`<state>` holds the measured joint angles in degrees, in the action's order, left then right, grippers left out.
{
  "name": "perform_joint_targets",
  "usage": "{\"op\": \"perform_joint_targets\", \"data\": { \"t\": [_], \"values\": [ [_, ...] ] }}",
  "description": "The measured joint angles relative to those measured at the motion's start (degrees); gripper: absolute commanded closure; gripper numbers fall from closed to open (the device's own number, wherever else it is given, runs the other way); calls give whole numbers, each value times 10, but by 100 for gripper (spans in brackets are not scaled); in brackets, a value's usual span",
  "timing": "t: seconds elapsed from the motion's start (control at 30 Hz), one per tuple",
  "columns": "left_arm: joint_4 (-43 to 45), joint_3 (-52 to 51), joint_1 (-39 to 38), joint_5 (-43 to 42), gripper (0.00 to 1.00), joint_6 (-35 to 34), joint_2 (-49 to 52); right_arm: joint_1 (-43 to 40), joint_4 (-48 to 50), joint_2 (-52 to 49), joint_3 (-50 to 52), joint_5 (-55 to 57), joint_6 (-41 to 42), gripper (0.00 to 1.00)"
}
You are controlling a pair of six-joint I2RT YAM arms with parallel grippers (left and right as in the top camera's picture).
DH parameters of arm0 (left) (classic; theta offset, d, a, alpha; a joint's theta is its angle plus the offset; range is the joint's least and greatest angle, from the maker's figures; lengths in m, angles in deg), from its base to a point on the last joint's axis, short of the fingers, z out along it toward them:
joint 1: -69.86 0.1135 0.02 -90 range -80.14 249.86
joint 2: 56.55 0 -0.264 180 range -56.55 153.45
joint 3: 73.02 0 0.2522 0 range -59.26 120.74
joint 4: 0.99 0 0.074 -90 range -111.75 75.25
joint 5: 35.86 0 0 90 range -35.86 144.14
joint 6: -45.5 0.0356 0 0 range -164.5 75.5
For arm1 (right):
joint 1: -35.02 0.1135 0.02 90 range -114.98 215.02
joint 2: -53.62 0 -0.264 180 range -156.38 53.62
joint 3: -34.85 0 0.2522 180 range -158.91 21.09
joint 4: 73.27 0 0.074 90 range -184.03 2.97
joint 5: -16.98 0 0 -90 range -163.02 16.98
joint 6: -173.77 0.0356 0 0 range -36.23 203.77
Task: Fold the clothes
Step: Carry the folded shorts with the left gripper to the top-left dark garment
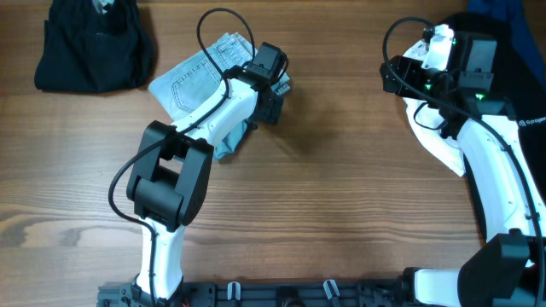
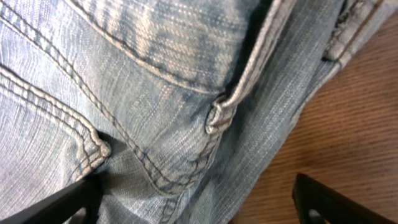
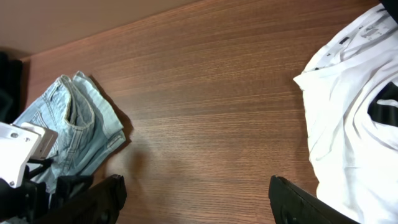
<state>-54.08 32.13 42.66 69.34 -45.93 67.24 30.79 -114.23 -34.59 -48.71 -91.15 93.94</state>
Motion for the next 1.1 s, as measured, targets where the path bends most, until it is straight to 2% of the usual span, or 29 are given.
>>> {"op": "perform_joint_targets", "data": {
  "t": [0.23, 0.27, 0.37, 0.4, 0.6, 0.77, 0.9, 1.0, 1.1],
  "values": [
    [7, 0, 0, 3, 34, 11, 20, 0, 0, 0, 0, 0, 0, 21],
    [9, 0, 0, 4, 43, 11, 21, 0, 0, 0, 0, 0, 0, 21],
    [17, 1, 0, 13, 94, 11, 27, 0, 0, 0, 0, 0, 0, 21],
    [20, 1, 0, 21, 96, 11, 30, 0, 0, 0, 0, 0, 0, 21],
    [3, 17, 16, 11, 96, 0, 30, 0, 0, 0, 0, 1, 0, 21],
    [-146, 115, 93, -10, 96, -11, 13, 0, 0, 0, 0, 2, 0, 21],
    [-182, 214, 185, -14, 96, -13, -89, 0, 0, 0, 0, 2, 0, 21],
    [-183, 250, 258, -13, 96, -12, -185, 0, 0, 0, 0, 2, 0, 21],
    [-176, 258, 322, -9, 96, -10, -228, 0, 1, 0, 0, 2, 0, 21]
  ]
}}
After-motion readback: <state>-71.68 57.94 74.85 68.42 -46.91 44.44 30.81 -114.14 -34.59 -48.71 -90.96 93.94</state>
